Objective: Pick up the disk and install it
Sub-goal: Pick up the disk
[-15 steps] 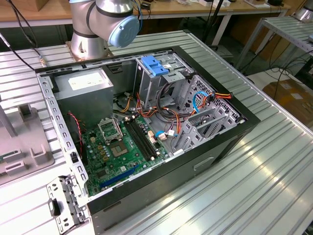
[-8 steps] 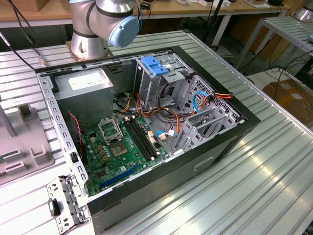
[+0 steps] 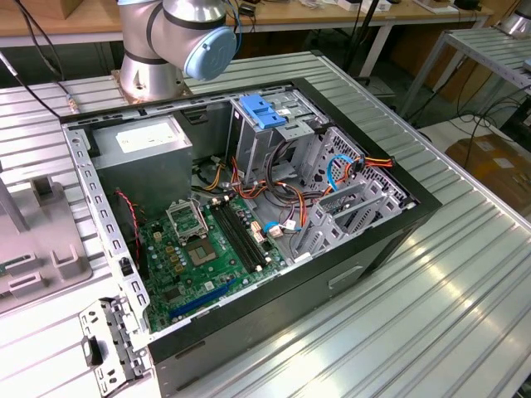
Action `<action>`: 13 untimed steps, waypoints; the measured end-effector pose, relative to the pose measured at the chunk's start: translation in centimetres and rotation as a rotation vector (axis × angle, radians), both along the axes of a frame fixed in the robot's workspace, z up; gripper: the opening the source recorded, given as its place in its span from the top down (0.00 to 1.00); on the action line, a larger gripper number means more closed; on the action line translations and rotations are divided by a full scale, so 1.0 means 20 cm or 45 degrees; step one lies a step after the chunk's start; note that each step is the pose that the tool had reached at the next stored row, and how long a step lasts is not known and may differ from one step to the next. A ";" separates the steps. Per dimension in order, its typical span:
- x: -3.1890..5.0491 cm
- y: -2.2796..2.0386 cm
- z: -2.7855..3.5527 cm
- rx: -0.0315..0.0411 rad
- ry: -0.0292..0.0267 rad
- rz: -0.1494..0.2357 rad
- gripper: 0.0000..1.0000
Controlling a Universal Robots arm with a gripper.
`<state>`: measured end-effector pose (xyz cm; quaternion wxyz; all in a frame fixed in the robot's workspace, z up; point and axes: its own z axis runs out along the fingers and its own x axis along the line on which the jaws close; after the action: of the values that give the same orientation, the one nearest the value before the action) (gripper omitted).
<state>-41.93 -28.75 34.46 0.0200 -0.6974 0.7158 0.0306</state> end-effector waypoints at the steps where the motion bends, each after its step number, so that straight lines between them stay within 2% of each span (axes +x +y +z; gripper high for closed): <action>1: 0.000 0.000 0.002 0.0000 -0.0001 0.000 0.64; 13: 0.000 0.000 0.028 0.0001 -0.0002 0.000 0.64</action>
<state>-41.93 -28.75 35.01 0.0201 -0.6974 0.7158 0.0305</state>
